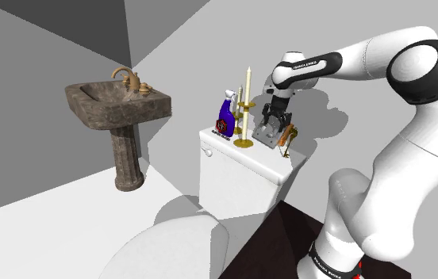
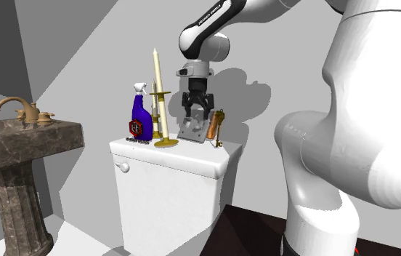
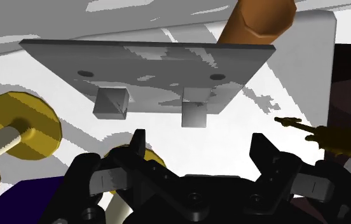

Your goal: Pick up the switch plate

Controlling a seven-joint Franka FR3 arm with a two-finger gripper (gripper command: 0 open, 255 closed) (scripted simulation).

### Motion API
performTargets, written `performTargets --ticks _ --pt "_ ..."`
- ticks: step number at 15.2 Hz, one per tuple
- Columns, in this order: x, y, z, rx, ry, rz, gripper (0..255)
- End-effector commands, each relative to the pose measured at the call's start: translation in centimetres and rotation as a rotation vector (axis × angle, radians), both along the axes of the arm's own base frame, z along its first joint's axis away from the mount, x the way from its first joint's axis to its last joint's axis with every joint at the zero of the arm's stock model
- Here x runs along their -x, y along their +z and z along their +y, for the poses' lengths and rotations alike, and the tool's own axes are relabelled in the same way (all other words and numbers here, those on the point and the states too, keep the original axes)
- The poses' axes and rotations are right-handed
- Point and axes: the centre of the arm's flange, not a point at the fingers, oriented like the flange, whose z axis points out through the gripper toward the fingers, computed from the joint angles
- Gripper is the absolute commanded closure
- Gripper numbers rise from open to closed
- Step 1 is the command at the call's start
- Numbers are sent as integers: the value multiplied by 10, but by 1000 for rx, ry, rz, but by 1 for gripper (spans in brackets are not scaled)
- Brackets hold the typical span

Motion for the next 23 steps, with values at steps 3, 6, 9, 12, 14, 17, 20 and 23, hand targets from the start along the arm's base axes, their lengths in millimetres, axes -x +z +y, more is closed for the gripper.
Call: performTargets --ticks 3,6,9,12,14,17,20,23 --pt "-1 -20 -1 1 5 0 0" --pt "-1 -28 -1 1 5 0 0" --pt "-1 -28 -1 1 5 0 255" --pt "-1 -28 -1 1 5 0 255" --pt "-1 -28 -1 1 5 0 255" --pt "-1 -23 -1 1 5 0 255" --pt "-1 -7 -1 1 5 0 255" --pt "-1 9 -1 1 5 0 255"
